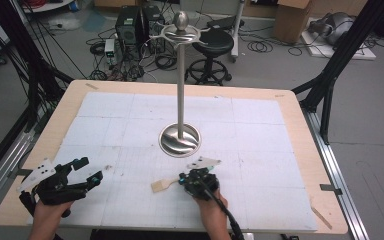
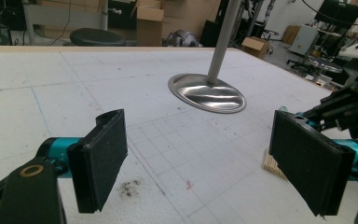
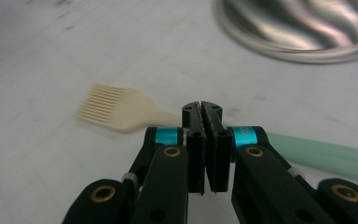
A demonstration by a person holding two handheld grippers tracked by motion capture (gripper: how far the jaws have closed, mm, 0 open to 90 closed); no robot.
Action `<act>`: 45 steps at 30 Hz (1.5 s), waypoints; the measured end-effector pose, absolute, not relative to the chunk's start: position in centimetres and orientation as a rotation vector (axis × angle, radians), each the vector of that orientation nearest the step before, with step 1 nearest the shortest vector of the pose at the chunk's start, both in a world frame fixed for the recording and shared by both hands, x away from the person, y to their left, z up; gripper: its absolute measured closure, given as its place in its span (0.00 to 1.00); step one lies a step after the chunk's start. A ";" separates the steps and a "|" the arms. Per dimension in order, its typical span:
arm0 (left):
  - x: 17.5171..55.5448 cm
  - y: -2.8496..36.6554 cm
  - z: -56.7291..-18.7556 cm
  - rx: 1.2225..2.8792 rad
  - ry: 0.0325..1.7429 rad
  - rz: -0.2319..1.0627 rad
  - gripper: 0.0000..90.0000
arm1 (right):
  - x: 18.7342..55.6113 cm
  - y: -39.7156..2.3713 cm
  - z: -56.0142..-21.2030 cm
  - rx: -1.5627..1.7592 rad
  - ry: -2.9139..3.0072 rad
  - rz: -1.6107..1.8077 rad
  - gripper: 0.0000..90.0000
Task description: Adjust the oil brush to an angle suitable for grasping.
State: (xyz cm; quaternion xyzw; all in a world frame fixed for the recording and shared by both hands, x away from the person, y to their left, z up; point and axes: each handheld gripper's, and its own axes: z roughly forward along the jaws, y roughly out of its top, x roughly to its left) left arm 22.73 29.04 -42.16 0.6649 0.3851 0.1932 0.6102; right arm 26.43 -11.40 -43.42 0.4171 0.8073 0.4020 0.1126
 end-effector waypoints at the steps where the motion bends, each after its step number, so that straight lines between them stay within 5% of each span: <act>1: 22.7 29.0 -42.2 1.536 0.888 0.446 0.22 | 26.6 -12.7 -43.2 1.242 2.329 1.166 0.99; 9: 22.7 29.1 -42.2 1.534 0.892 0.447 0.22 | 29.2 -18.6 -43.2 1.362 2.159 1.020 0.99; 36: 22.8 29.0 -42.2 1.546 0.883 0.439 0.22 | 29.4 -14.5 -44.4 1.201 2.341 1.035 0.99; 45: 22.7 28.9 -42.2 1.548 0.877 0.434 0.22 | 27.9 -17.5 -42.7 1.297 2.184 1.154 0.73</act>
